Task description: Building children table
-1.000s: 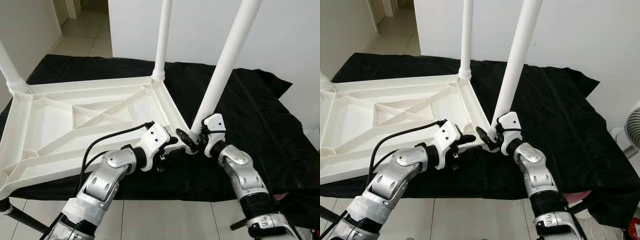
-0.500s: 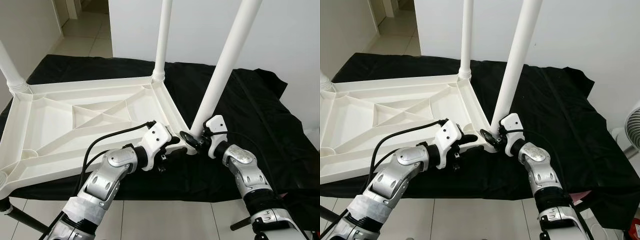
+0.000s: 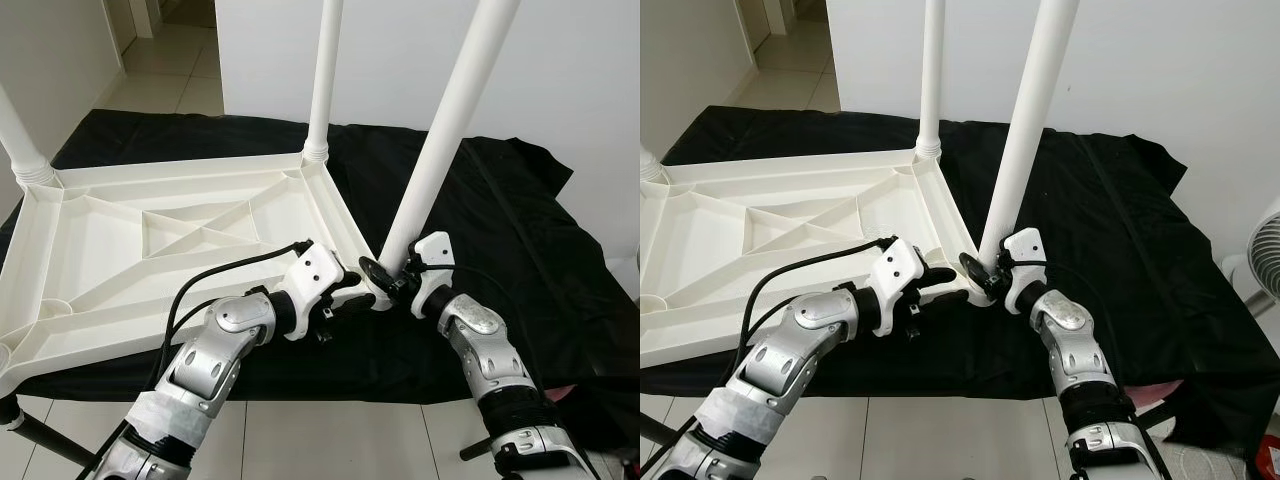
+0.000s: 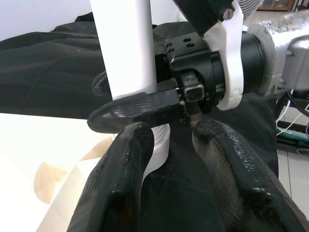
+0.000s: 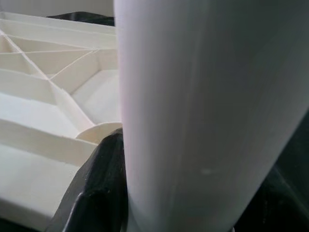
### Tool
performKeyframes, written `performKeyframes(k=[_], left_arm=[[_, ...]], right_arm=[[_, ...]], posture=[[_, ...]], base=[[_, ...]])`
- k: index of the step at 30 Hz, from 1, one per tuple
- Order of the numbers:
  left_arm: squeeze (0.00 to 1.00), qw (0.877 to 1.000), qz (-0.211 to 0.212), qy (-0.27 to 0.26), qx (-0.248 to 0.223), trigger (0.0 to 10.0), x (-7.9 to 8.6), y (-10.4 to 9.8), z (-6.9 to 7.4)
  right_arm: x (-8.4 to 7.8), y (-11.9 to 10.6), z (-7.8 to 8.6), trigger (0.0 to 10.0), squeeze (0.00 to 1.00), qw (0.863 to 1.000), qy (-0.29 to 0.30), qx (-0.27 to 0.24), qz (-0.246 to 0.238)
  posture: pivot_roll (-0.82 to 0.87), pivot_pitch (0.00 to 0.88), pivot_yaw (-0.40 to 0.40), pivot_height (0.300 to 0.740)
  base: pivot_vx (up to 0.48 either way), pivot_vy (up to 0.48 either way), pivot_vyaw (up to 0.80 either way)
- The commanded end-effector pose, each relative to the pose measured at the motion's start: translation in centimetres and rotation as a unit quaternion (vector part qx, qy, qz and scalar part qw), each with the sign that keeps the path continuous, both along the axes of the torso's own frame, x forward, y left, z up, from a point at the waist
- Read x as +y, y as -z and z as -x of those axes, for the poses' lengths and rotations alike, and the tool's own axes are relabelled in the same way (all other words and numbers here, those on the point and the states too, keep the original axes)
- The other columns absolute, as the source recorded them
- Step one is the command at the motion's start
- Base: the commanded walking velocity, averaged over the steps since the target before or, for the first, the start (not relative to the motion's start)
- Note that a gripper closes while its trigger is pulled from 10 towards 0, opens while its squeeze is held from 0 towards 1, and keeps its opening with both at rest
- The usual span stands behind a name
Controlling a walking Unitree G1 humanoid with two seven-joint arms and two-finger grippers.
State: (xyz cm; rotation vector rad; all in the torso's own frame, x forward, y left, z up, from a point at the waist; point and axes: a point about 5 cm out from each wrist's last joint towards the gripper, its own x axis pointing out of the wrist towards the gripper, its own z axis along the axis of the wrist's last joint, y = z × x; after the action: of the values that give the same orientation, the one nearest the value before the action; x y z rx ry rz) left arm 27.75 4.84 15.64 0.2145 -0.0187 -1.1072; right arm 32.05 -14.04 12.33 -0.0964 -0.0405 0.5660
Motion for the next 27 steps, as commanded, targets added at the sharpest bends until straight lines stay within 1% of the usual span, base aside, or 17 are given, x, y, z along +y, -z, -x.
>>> performKeyframes(k=[1, 2, 3, 4, 6, 7, 9, 10, 11, 12, 14, 15, 16, 18, 25, 26, 27], left_arm=[[0.0, 1.0, -0.005, 0.007, 0.001, 10.0, -0.1, 0.0, -0.1], [0.0, 1.0, -0.005, 0.007, 0.001, 10.0, -0.1, 0.0, -0.1], [0.0, 1.0, -0.005, 0.007, 0.001, 10.0, -0.1, 0.0, 0.0], [0.0, 1.0, -0.005, 0.007, 0.001, 10.0, -0.1, 0.0, 0.0], [0.0, 1.0, -0.006, 0.006, 0.0, 10.0, -0.1, 0.0, -0.1], [0.0, 1.0, -0.006, 0.006, 0.0, 10.0, -0.1, 0.0, -0.1], [0.0, 1.0, -0.005, 0.005, 0.0, 10.0, -0.1, 0.0, -0.1], [0.0, 1.0, -0.005, 0.005, 0.0, 10.0, -0.1, 0.0, -0.1], [0.0, 1.0, -0.005, 0.005, 0.0, 10.0, -0.1, 0.0, -0.1], [0.0, 1.0, -0.005, 0.005, -0.001, 10.0, -0.1, 0.0, -0.1], [0.0, 1.0, -0.005, 0.005, -0.001, 10.0, -0.1, 0.0, -0.1], [0.0, 1.0, -0.005, 0.004, -0.001, 10.0, -0.1, 0.0, -0.1], [0.0, 1.0, -0.005, 0.004, -0.001, 10.0, -0.1, 0.0, -0.1], [0.0, 1.0, -0.005, 0.003, -0.002, 10.0, 0.0, 0.0, -0.2], [0.0, 1.0, -0.006, 0.003, -0.003, 10.0, 0.0, 0.0, -0.1], [0.0, 1.0, -0.006, 0.002, -0.003, 10.0, 0.0, 0.0, -0.1], [0.0, 1.0, -0.006, 0.002, -0.002, 10.0, 0.0, 0.0, 0.0]], right_arm=[[0.7, 0.9, 0.3, 10.0, 0.0, 0.999, 0.019, 0.026, 0.006], [0.7, 0.9, 0.3, 10.0, 0.0, 0.999, 0.019, 0.026, 0.006], [1.0, 0.9, 0.3, 10.0, 0.0, 0.999, 0.041, 0.028, -0.004], [1.0, 0.9, 0.3, 10.0, 0.0, 0.999, 0.041, 0.028, -0.004], [1.5, 1.0, 0.4, 10.0, 0.0, 0.994, 0.101, 0.041, -0.025], [1.5, 1.0, 0.4, 10.0, 0.0, 0.994, 0.101, 0.041, -0.025], [1.9, 1.5, 0.8, 10.0, 0.0, 0.984, 0.17, 0.045, -0.035], [2.0, 1.6, 0.9, 10.0, 0.0, 0.98, 0.189, 0.045, -0.04], [2.0, 1.6, 0.9, 10.0, 0.0, 0.98, 0.189, 0.045, -0.04], [2.1, 1.7, 1.1, 10.0, 0.0, 0.976, 0.207, 0.048, -0.041], [2.1, 1.7, 1.1, 10.0, 0.0, 0.976, 0.207, 0.048, -0.041], [2.3, 1.8, 1.2, 10.0, 0.0, 0.97, 0.232, 0.05, -0.047], [2.3, 1.8, 1.2, 10.0, 0.0, 0.97, 0.232, 0.05, -0.047], [2.9, 1.7, 1.6, 10.0, 0.0, 0.967, 0.245, 0.047, -0.052], [2.6, 1.6, 1.7, 10.0, 0.0, 0.964, 0.254, 0.051, -0.058], [2.6, 1.4, 1.7, 10.0, 1.0, 0.965, 0.251, 0.047, -0.062], [2.5, 1.1, 1.6, 10.0, 1.0, 0.966, 0.248, 0.041, -0.064]], posture=[[0.01, 0.0, -0.064, 0.74], [0.01, 0.0, -0.064, 0.74], [0.01, 0.0, -0.065, 0.74], [0.01, 0.0, -0.065, 0.74], [0.01, 0.0, -0.07, 0.74], [0.01, 0.0, -0.07, 0.74], [0.01, 0.0, -0.073, 0.74], [0.01, 0.0, -0.074, 0.74], [0.01, 0.0, -0.074, 0.74], [0.01, 0.0, -0.076, 0.74], [0.01, 0.0, -0.076, 0.74], [0.01, 0.0, -0.079, 0.74], [0.01, 0.0, -0.079, 0.74], [0.01, 0.0, -0.079, 0.74], [0.01, 0.0, -0.083, 0.74], [0.01, 0.0, -0.084, 0.74], [0.01, 0.0, -0.084, 0.74]], base=[[0.0, 0.0, 0.0], [0.0, 0.0, 0.0], [0.0, 0.0, 0.0], [0.0, 0.0, 0.0], [0.0, 0.0, 0.0], [0.0, 0.0, 0.0], [0.0, 0.0, 0.0], [0.0, 0.0, 0.0], [0.0, 0.0, 0.0], [0.0, 0.0, 0.0], [0.0, 0.0, 0.0], [0.0, 0.0, 0.0], [0.0, 0.0, 0.0], [0.0, 0.0, 0.0], [0.0, 0.0, 0.0], [0.0, 0.0, 0.0], [0.0, 0.0, 0.0]])
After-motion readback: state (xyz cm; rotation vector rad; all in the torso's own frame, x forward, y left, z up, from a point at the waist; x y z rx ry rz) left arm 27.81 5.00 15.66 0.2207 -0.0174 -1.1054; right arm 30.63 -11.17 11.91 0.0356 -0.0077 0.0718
